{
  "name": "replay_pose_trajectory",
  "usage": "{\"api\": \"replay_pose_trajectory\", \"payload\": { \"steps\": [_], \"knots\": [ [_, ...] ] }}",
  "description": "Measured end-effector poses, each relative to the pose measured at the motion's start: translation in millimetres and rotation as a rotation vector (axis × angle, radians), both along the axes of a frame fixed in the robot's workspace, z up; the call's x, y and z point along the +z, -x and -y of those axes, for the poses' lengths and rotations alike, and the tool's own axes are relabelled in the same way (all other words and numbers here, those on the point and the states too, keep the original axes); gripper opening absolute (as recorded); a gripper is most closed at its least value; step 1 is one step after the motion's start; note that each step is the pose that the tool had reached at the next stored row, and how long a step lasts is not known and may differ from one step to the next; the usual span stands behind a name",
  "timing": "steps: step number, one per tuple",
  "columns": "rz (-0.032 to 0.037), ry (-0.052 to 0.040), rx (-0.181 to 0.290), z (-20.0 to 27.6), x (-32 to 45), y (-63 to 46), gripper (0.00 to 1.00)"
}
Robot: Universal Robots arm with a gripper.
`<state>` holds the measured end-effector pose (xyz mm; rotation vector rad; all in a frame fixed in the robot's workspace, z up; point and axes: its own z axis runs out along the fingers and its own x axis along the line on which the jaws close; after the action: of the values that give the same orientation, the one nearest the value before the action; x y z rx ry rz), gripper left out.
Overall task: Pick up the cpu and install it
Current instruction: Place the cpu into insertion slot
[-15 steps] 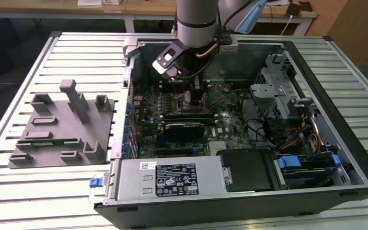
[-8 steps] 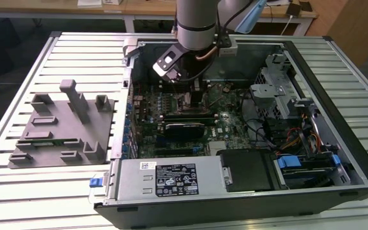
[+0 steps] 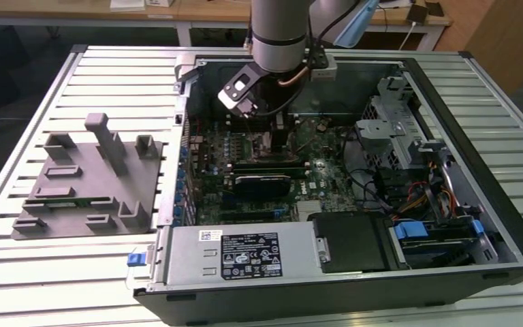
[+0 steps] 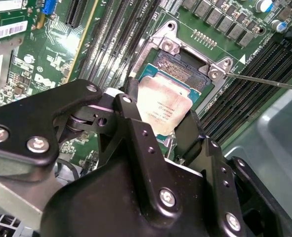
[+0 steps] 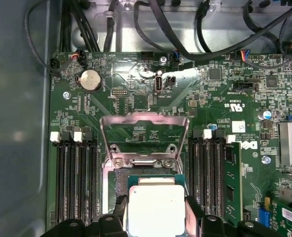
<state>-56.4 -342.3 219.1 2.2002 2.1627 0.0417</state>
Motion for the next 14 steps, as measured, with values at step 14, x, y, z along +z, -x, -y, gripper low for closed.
{"api": "replay_pose_trajectory", "payload": {
  "steps": [14],
  "knots": [
    [-0.0001, 0.0019, 0.0, -3.8, -9.6, 0.0, 0.54]
  ]
}}
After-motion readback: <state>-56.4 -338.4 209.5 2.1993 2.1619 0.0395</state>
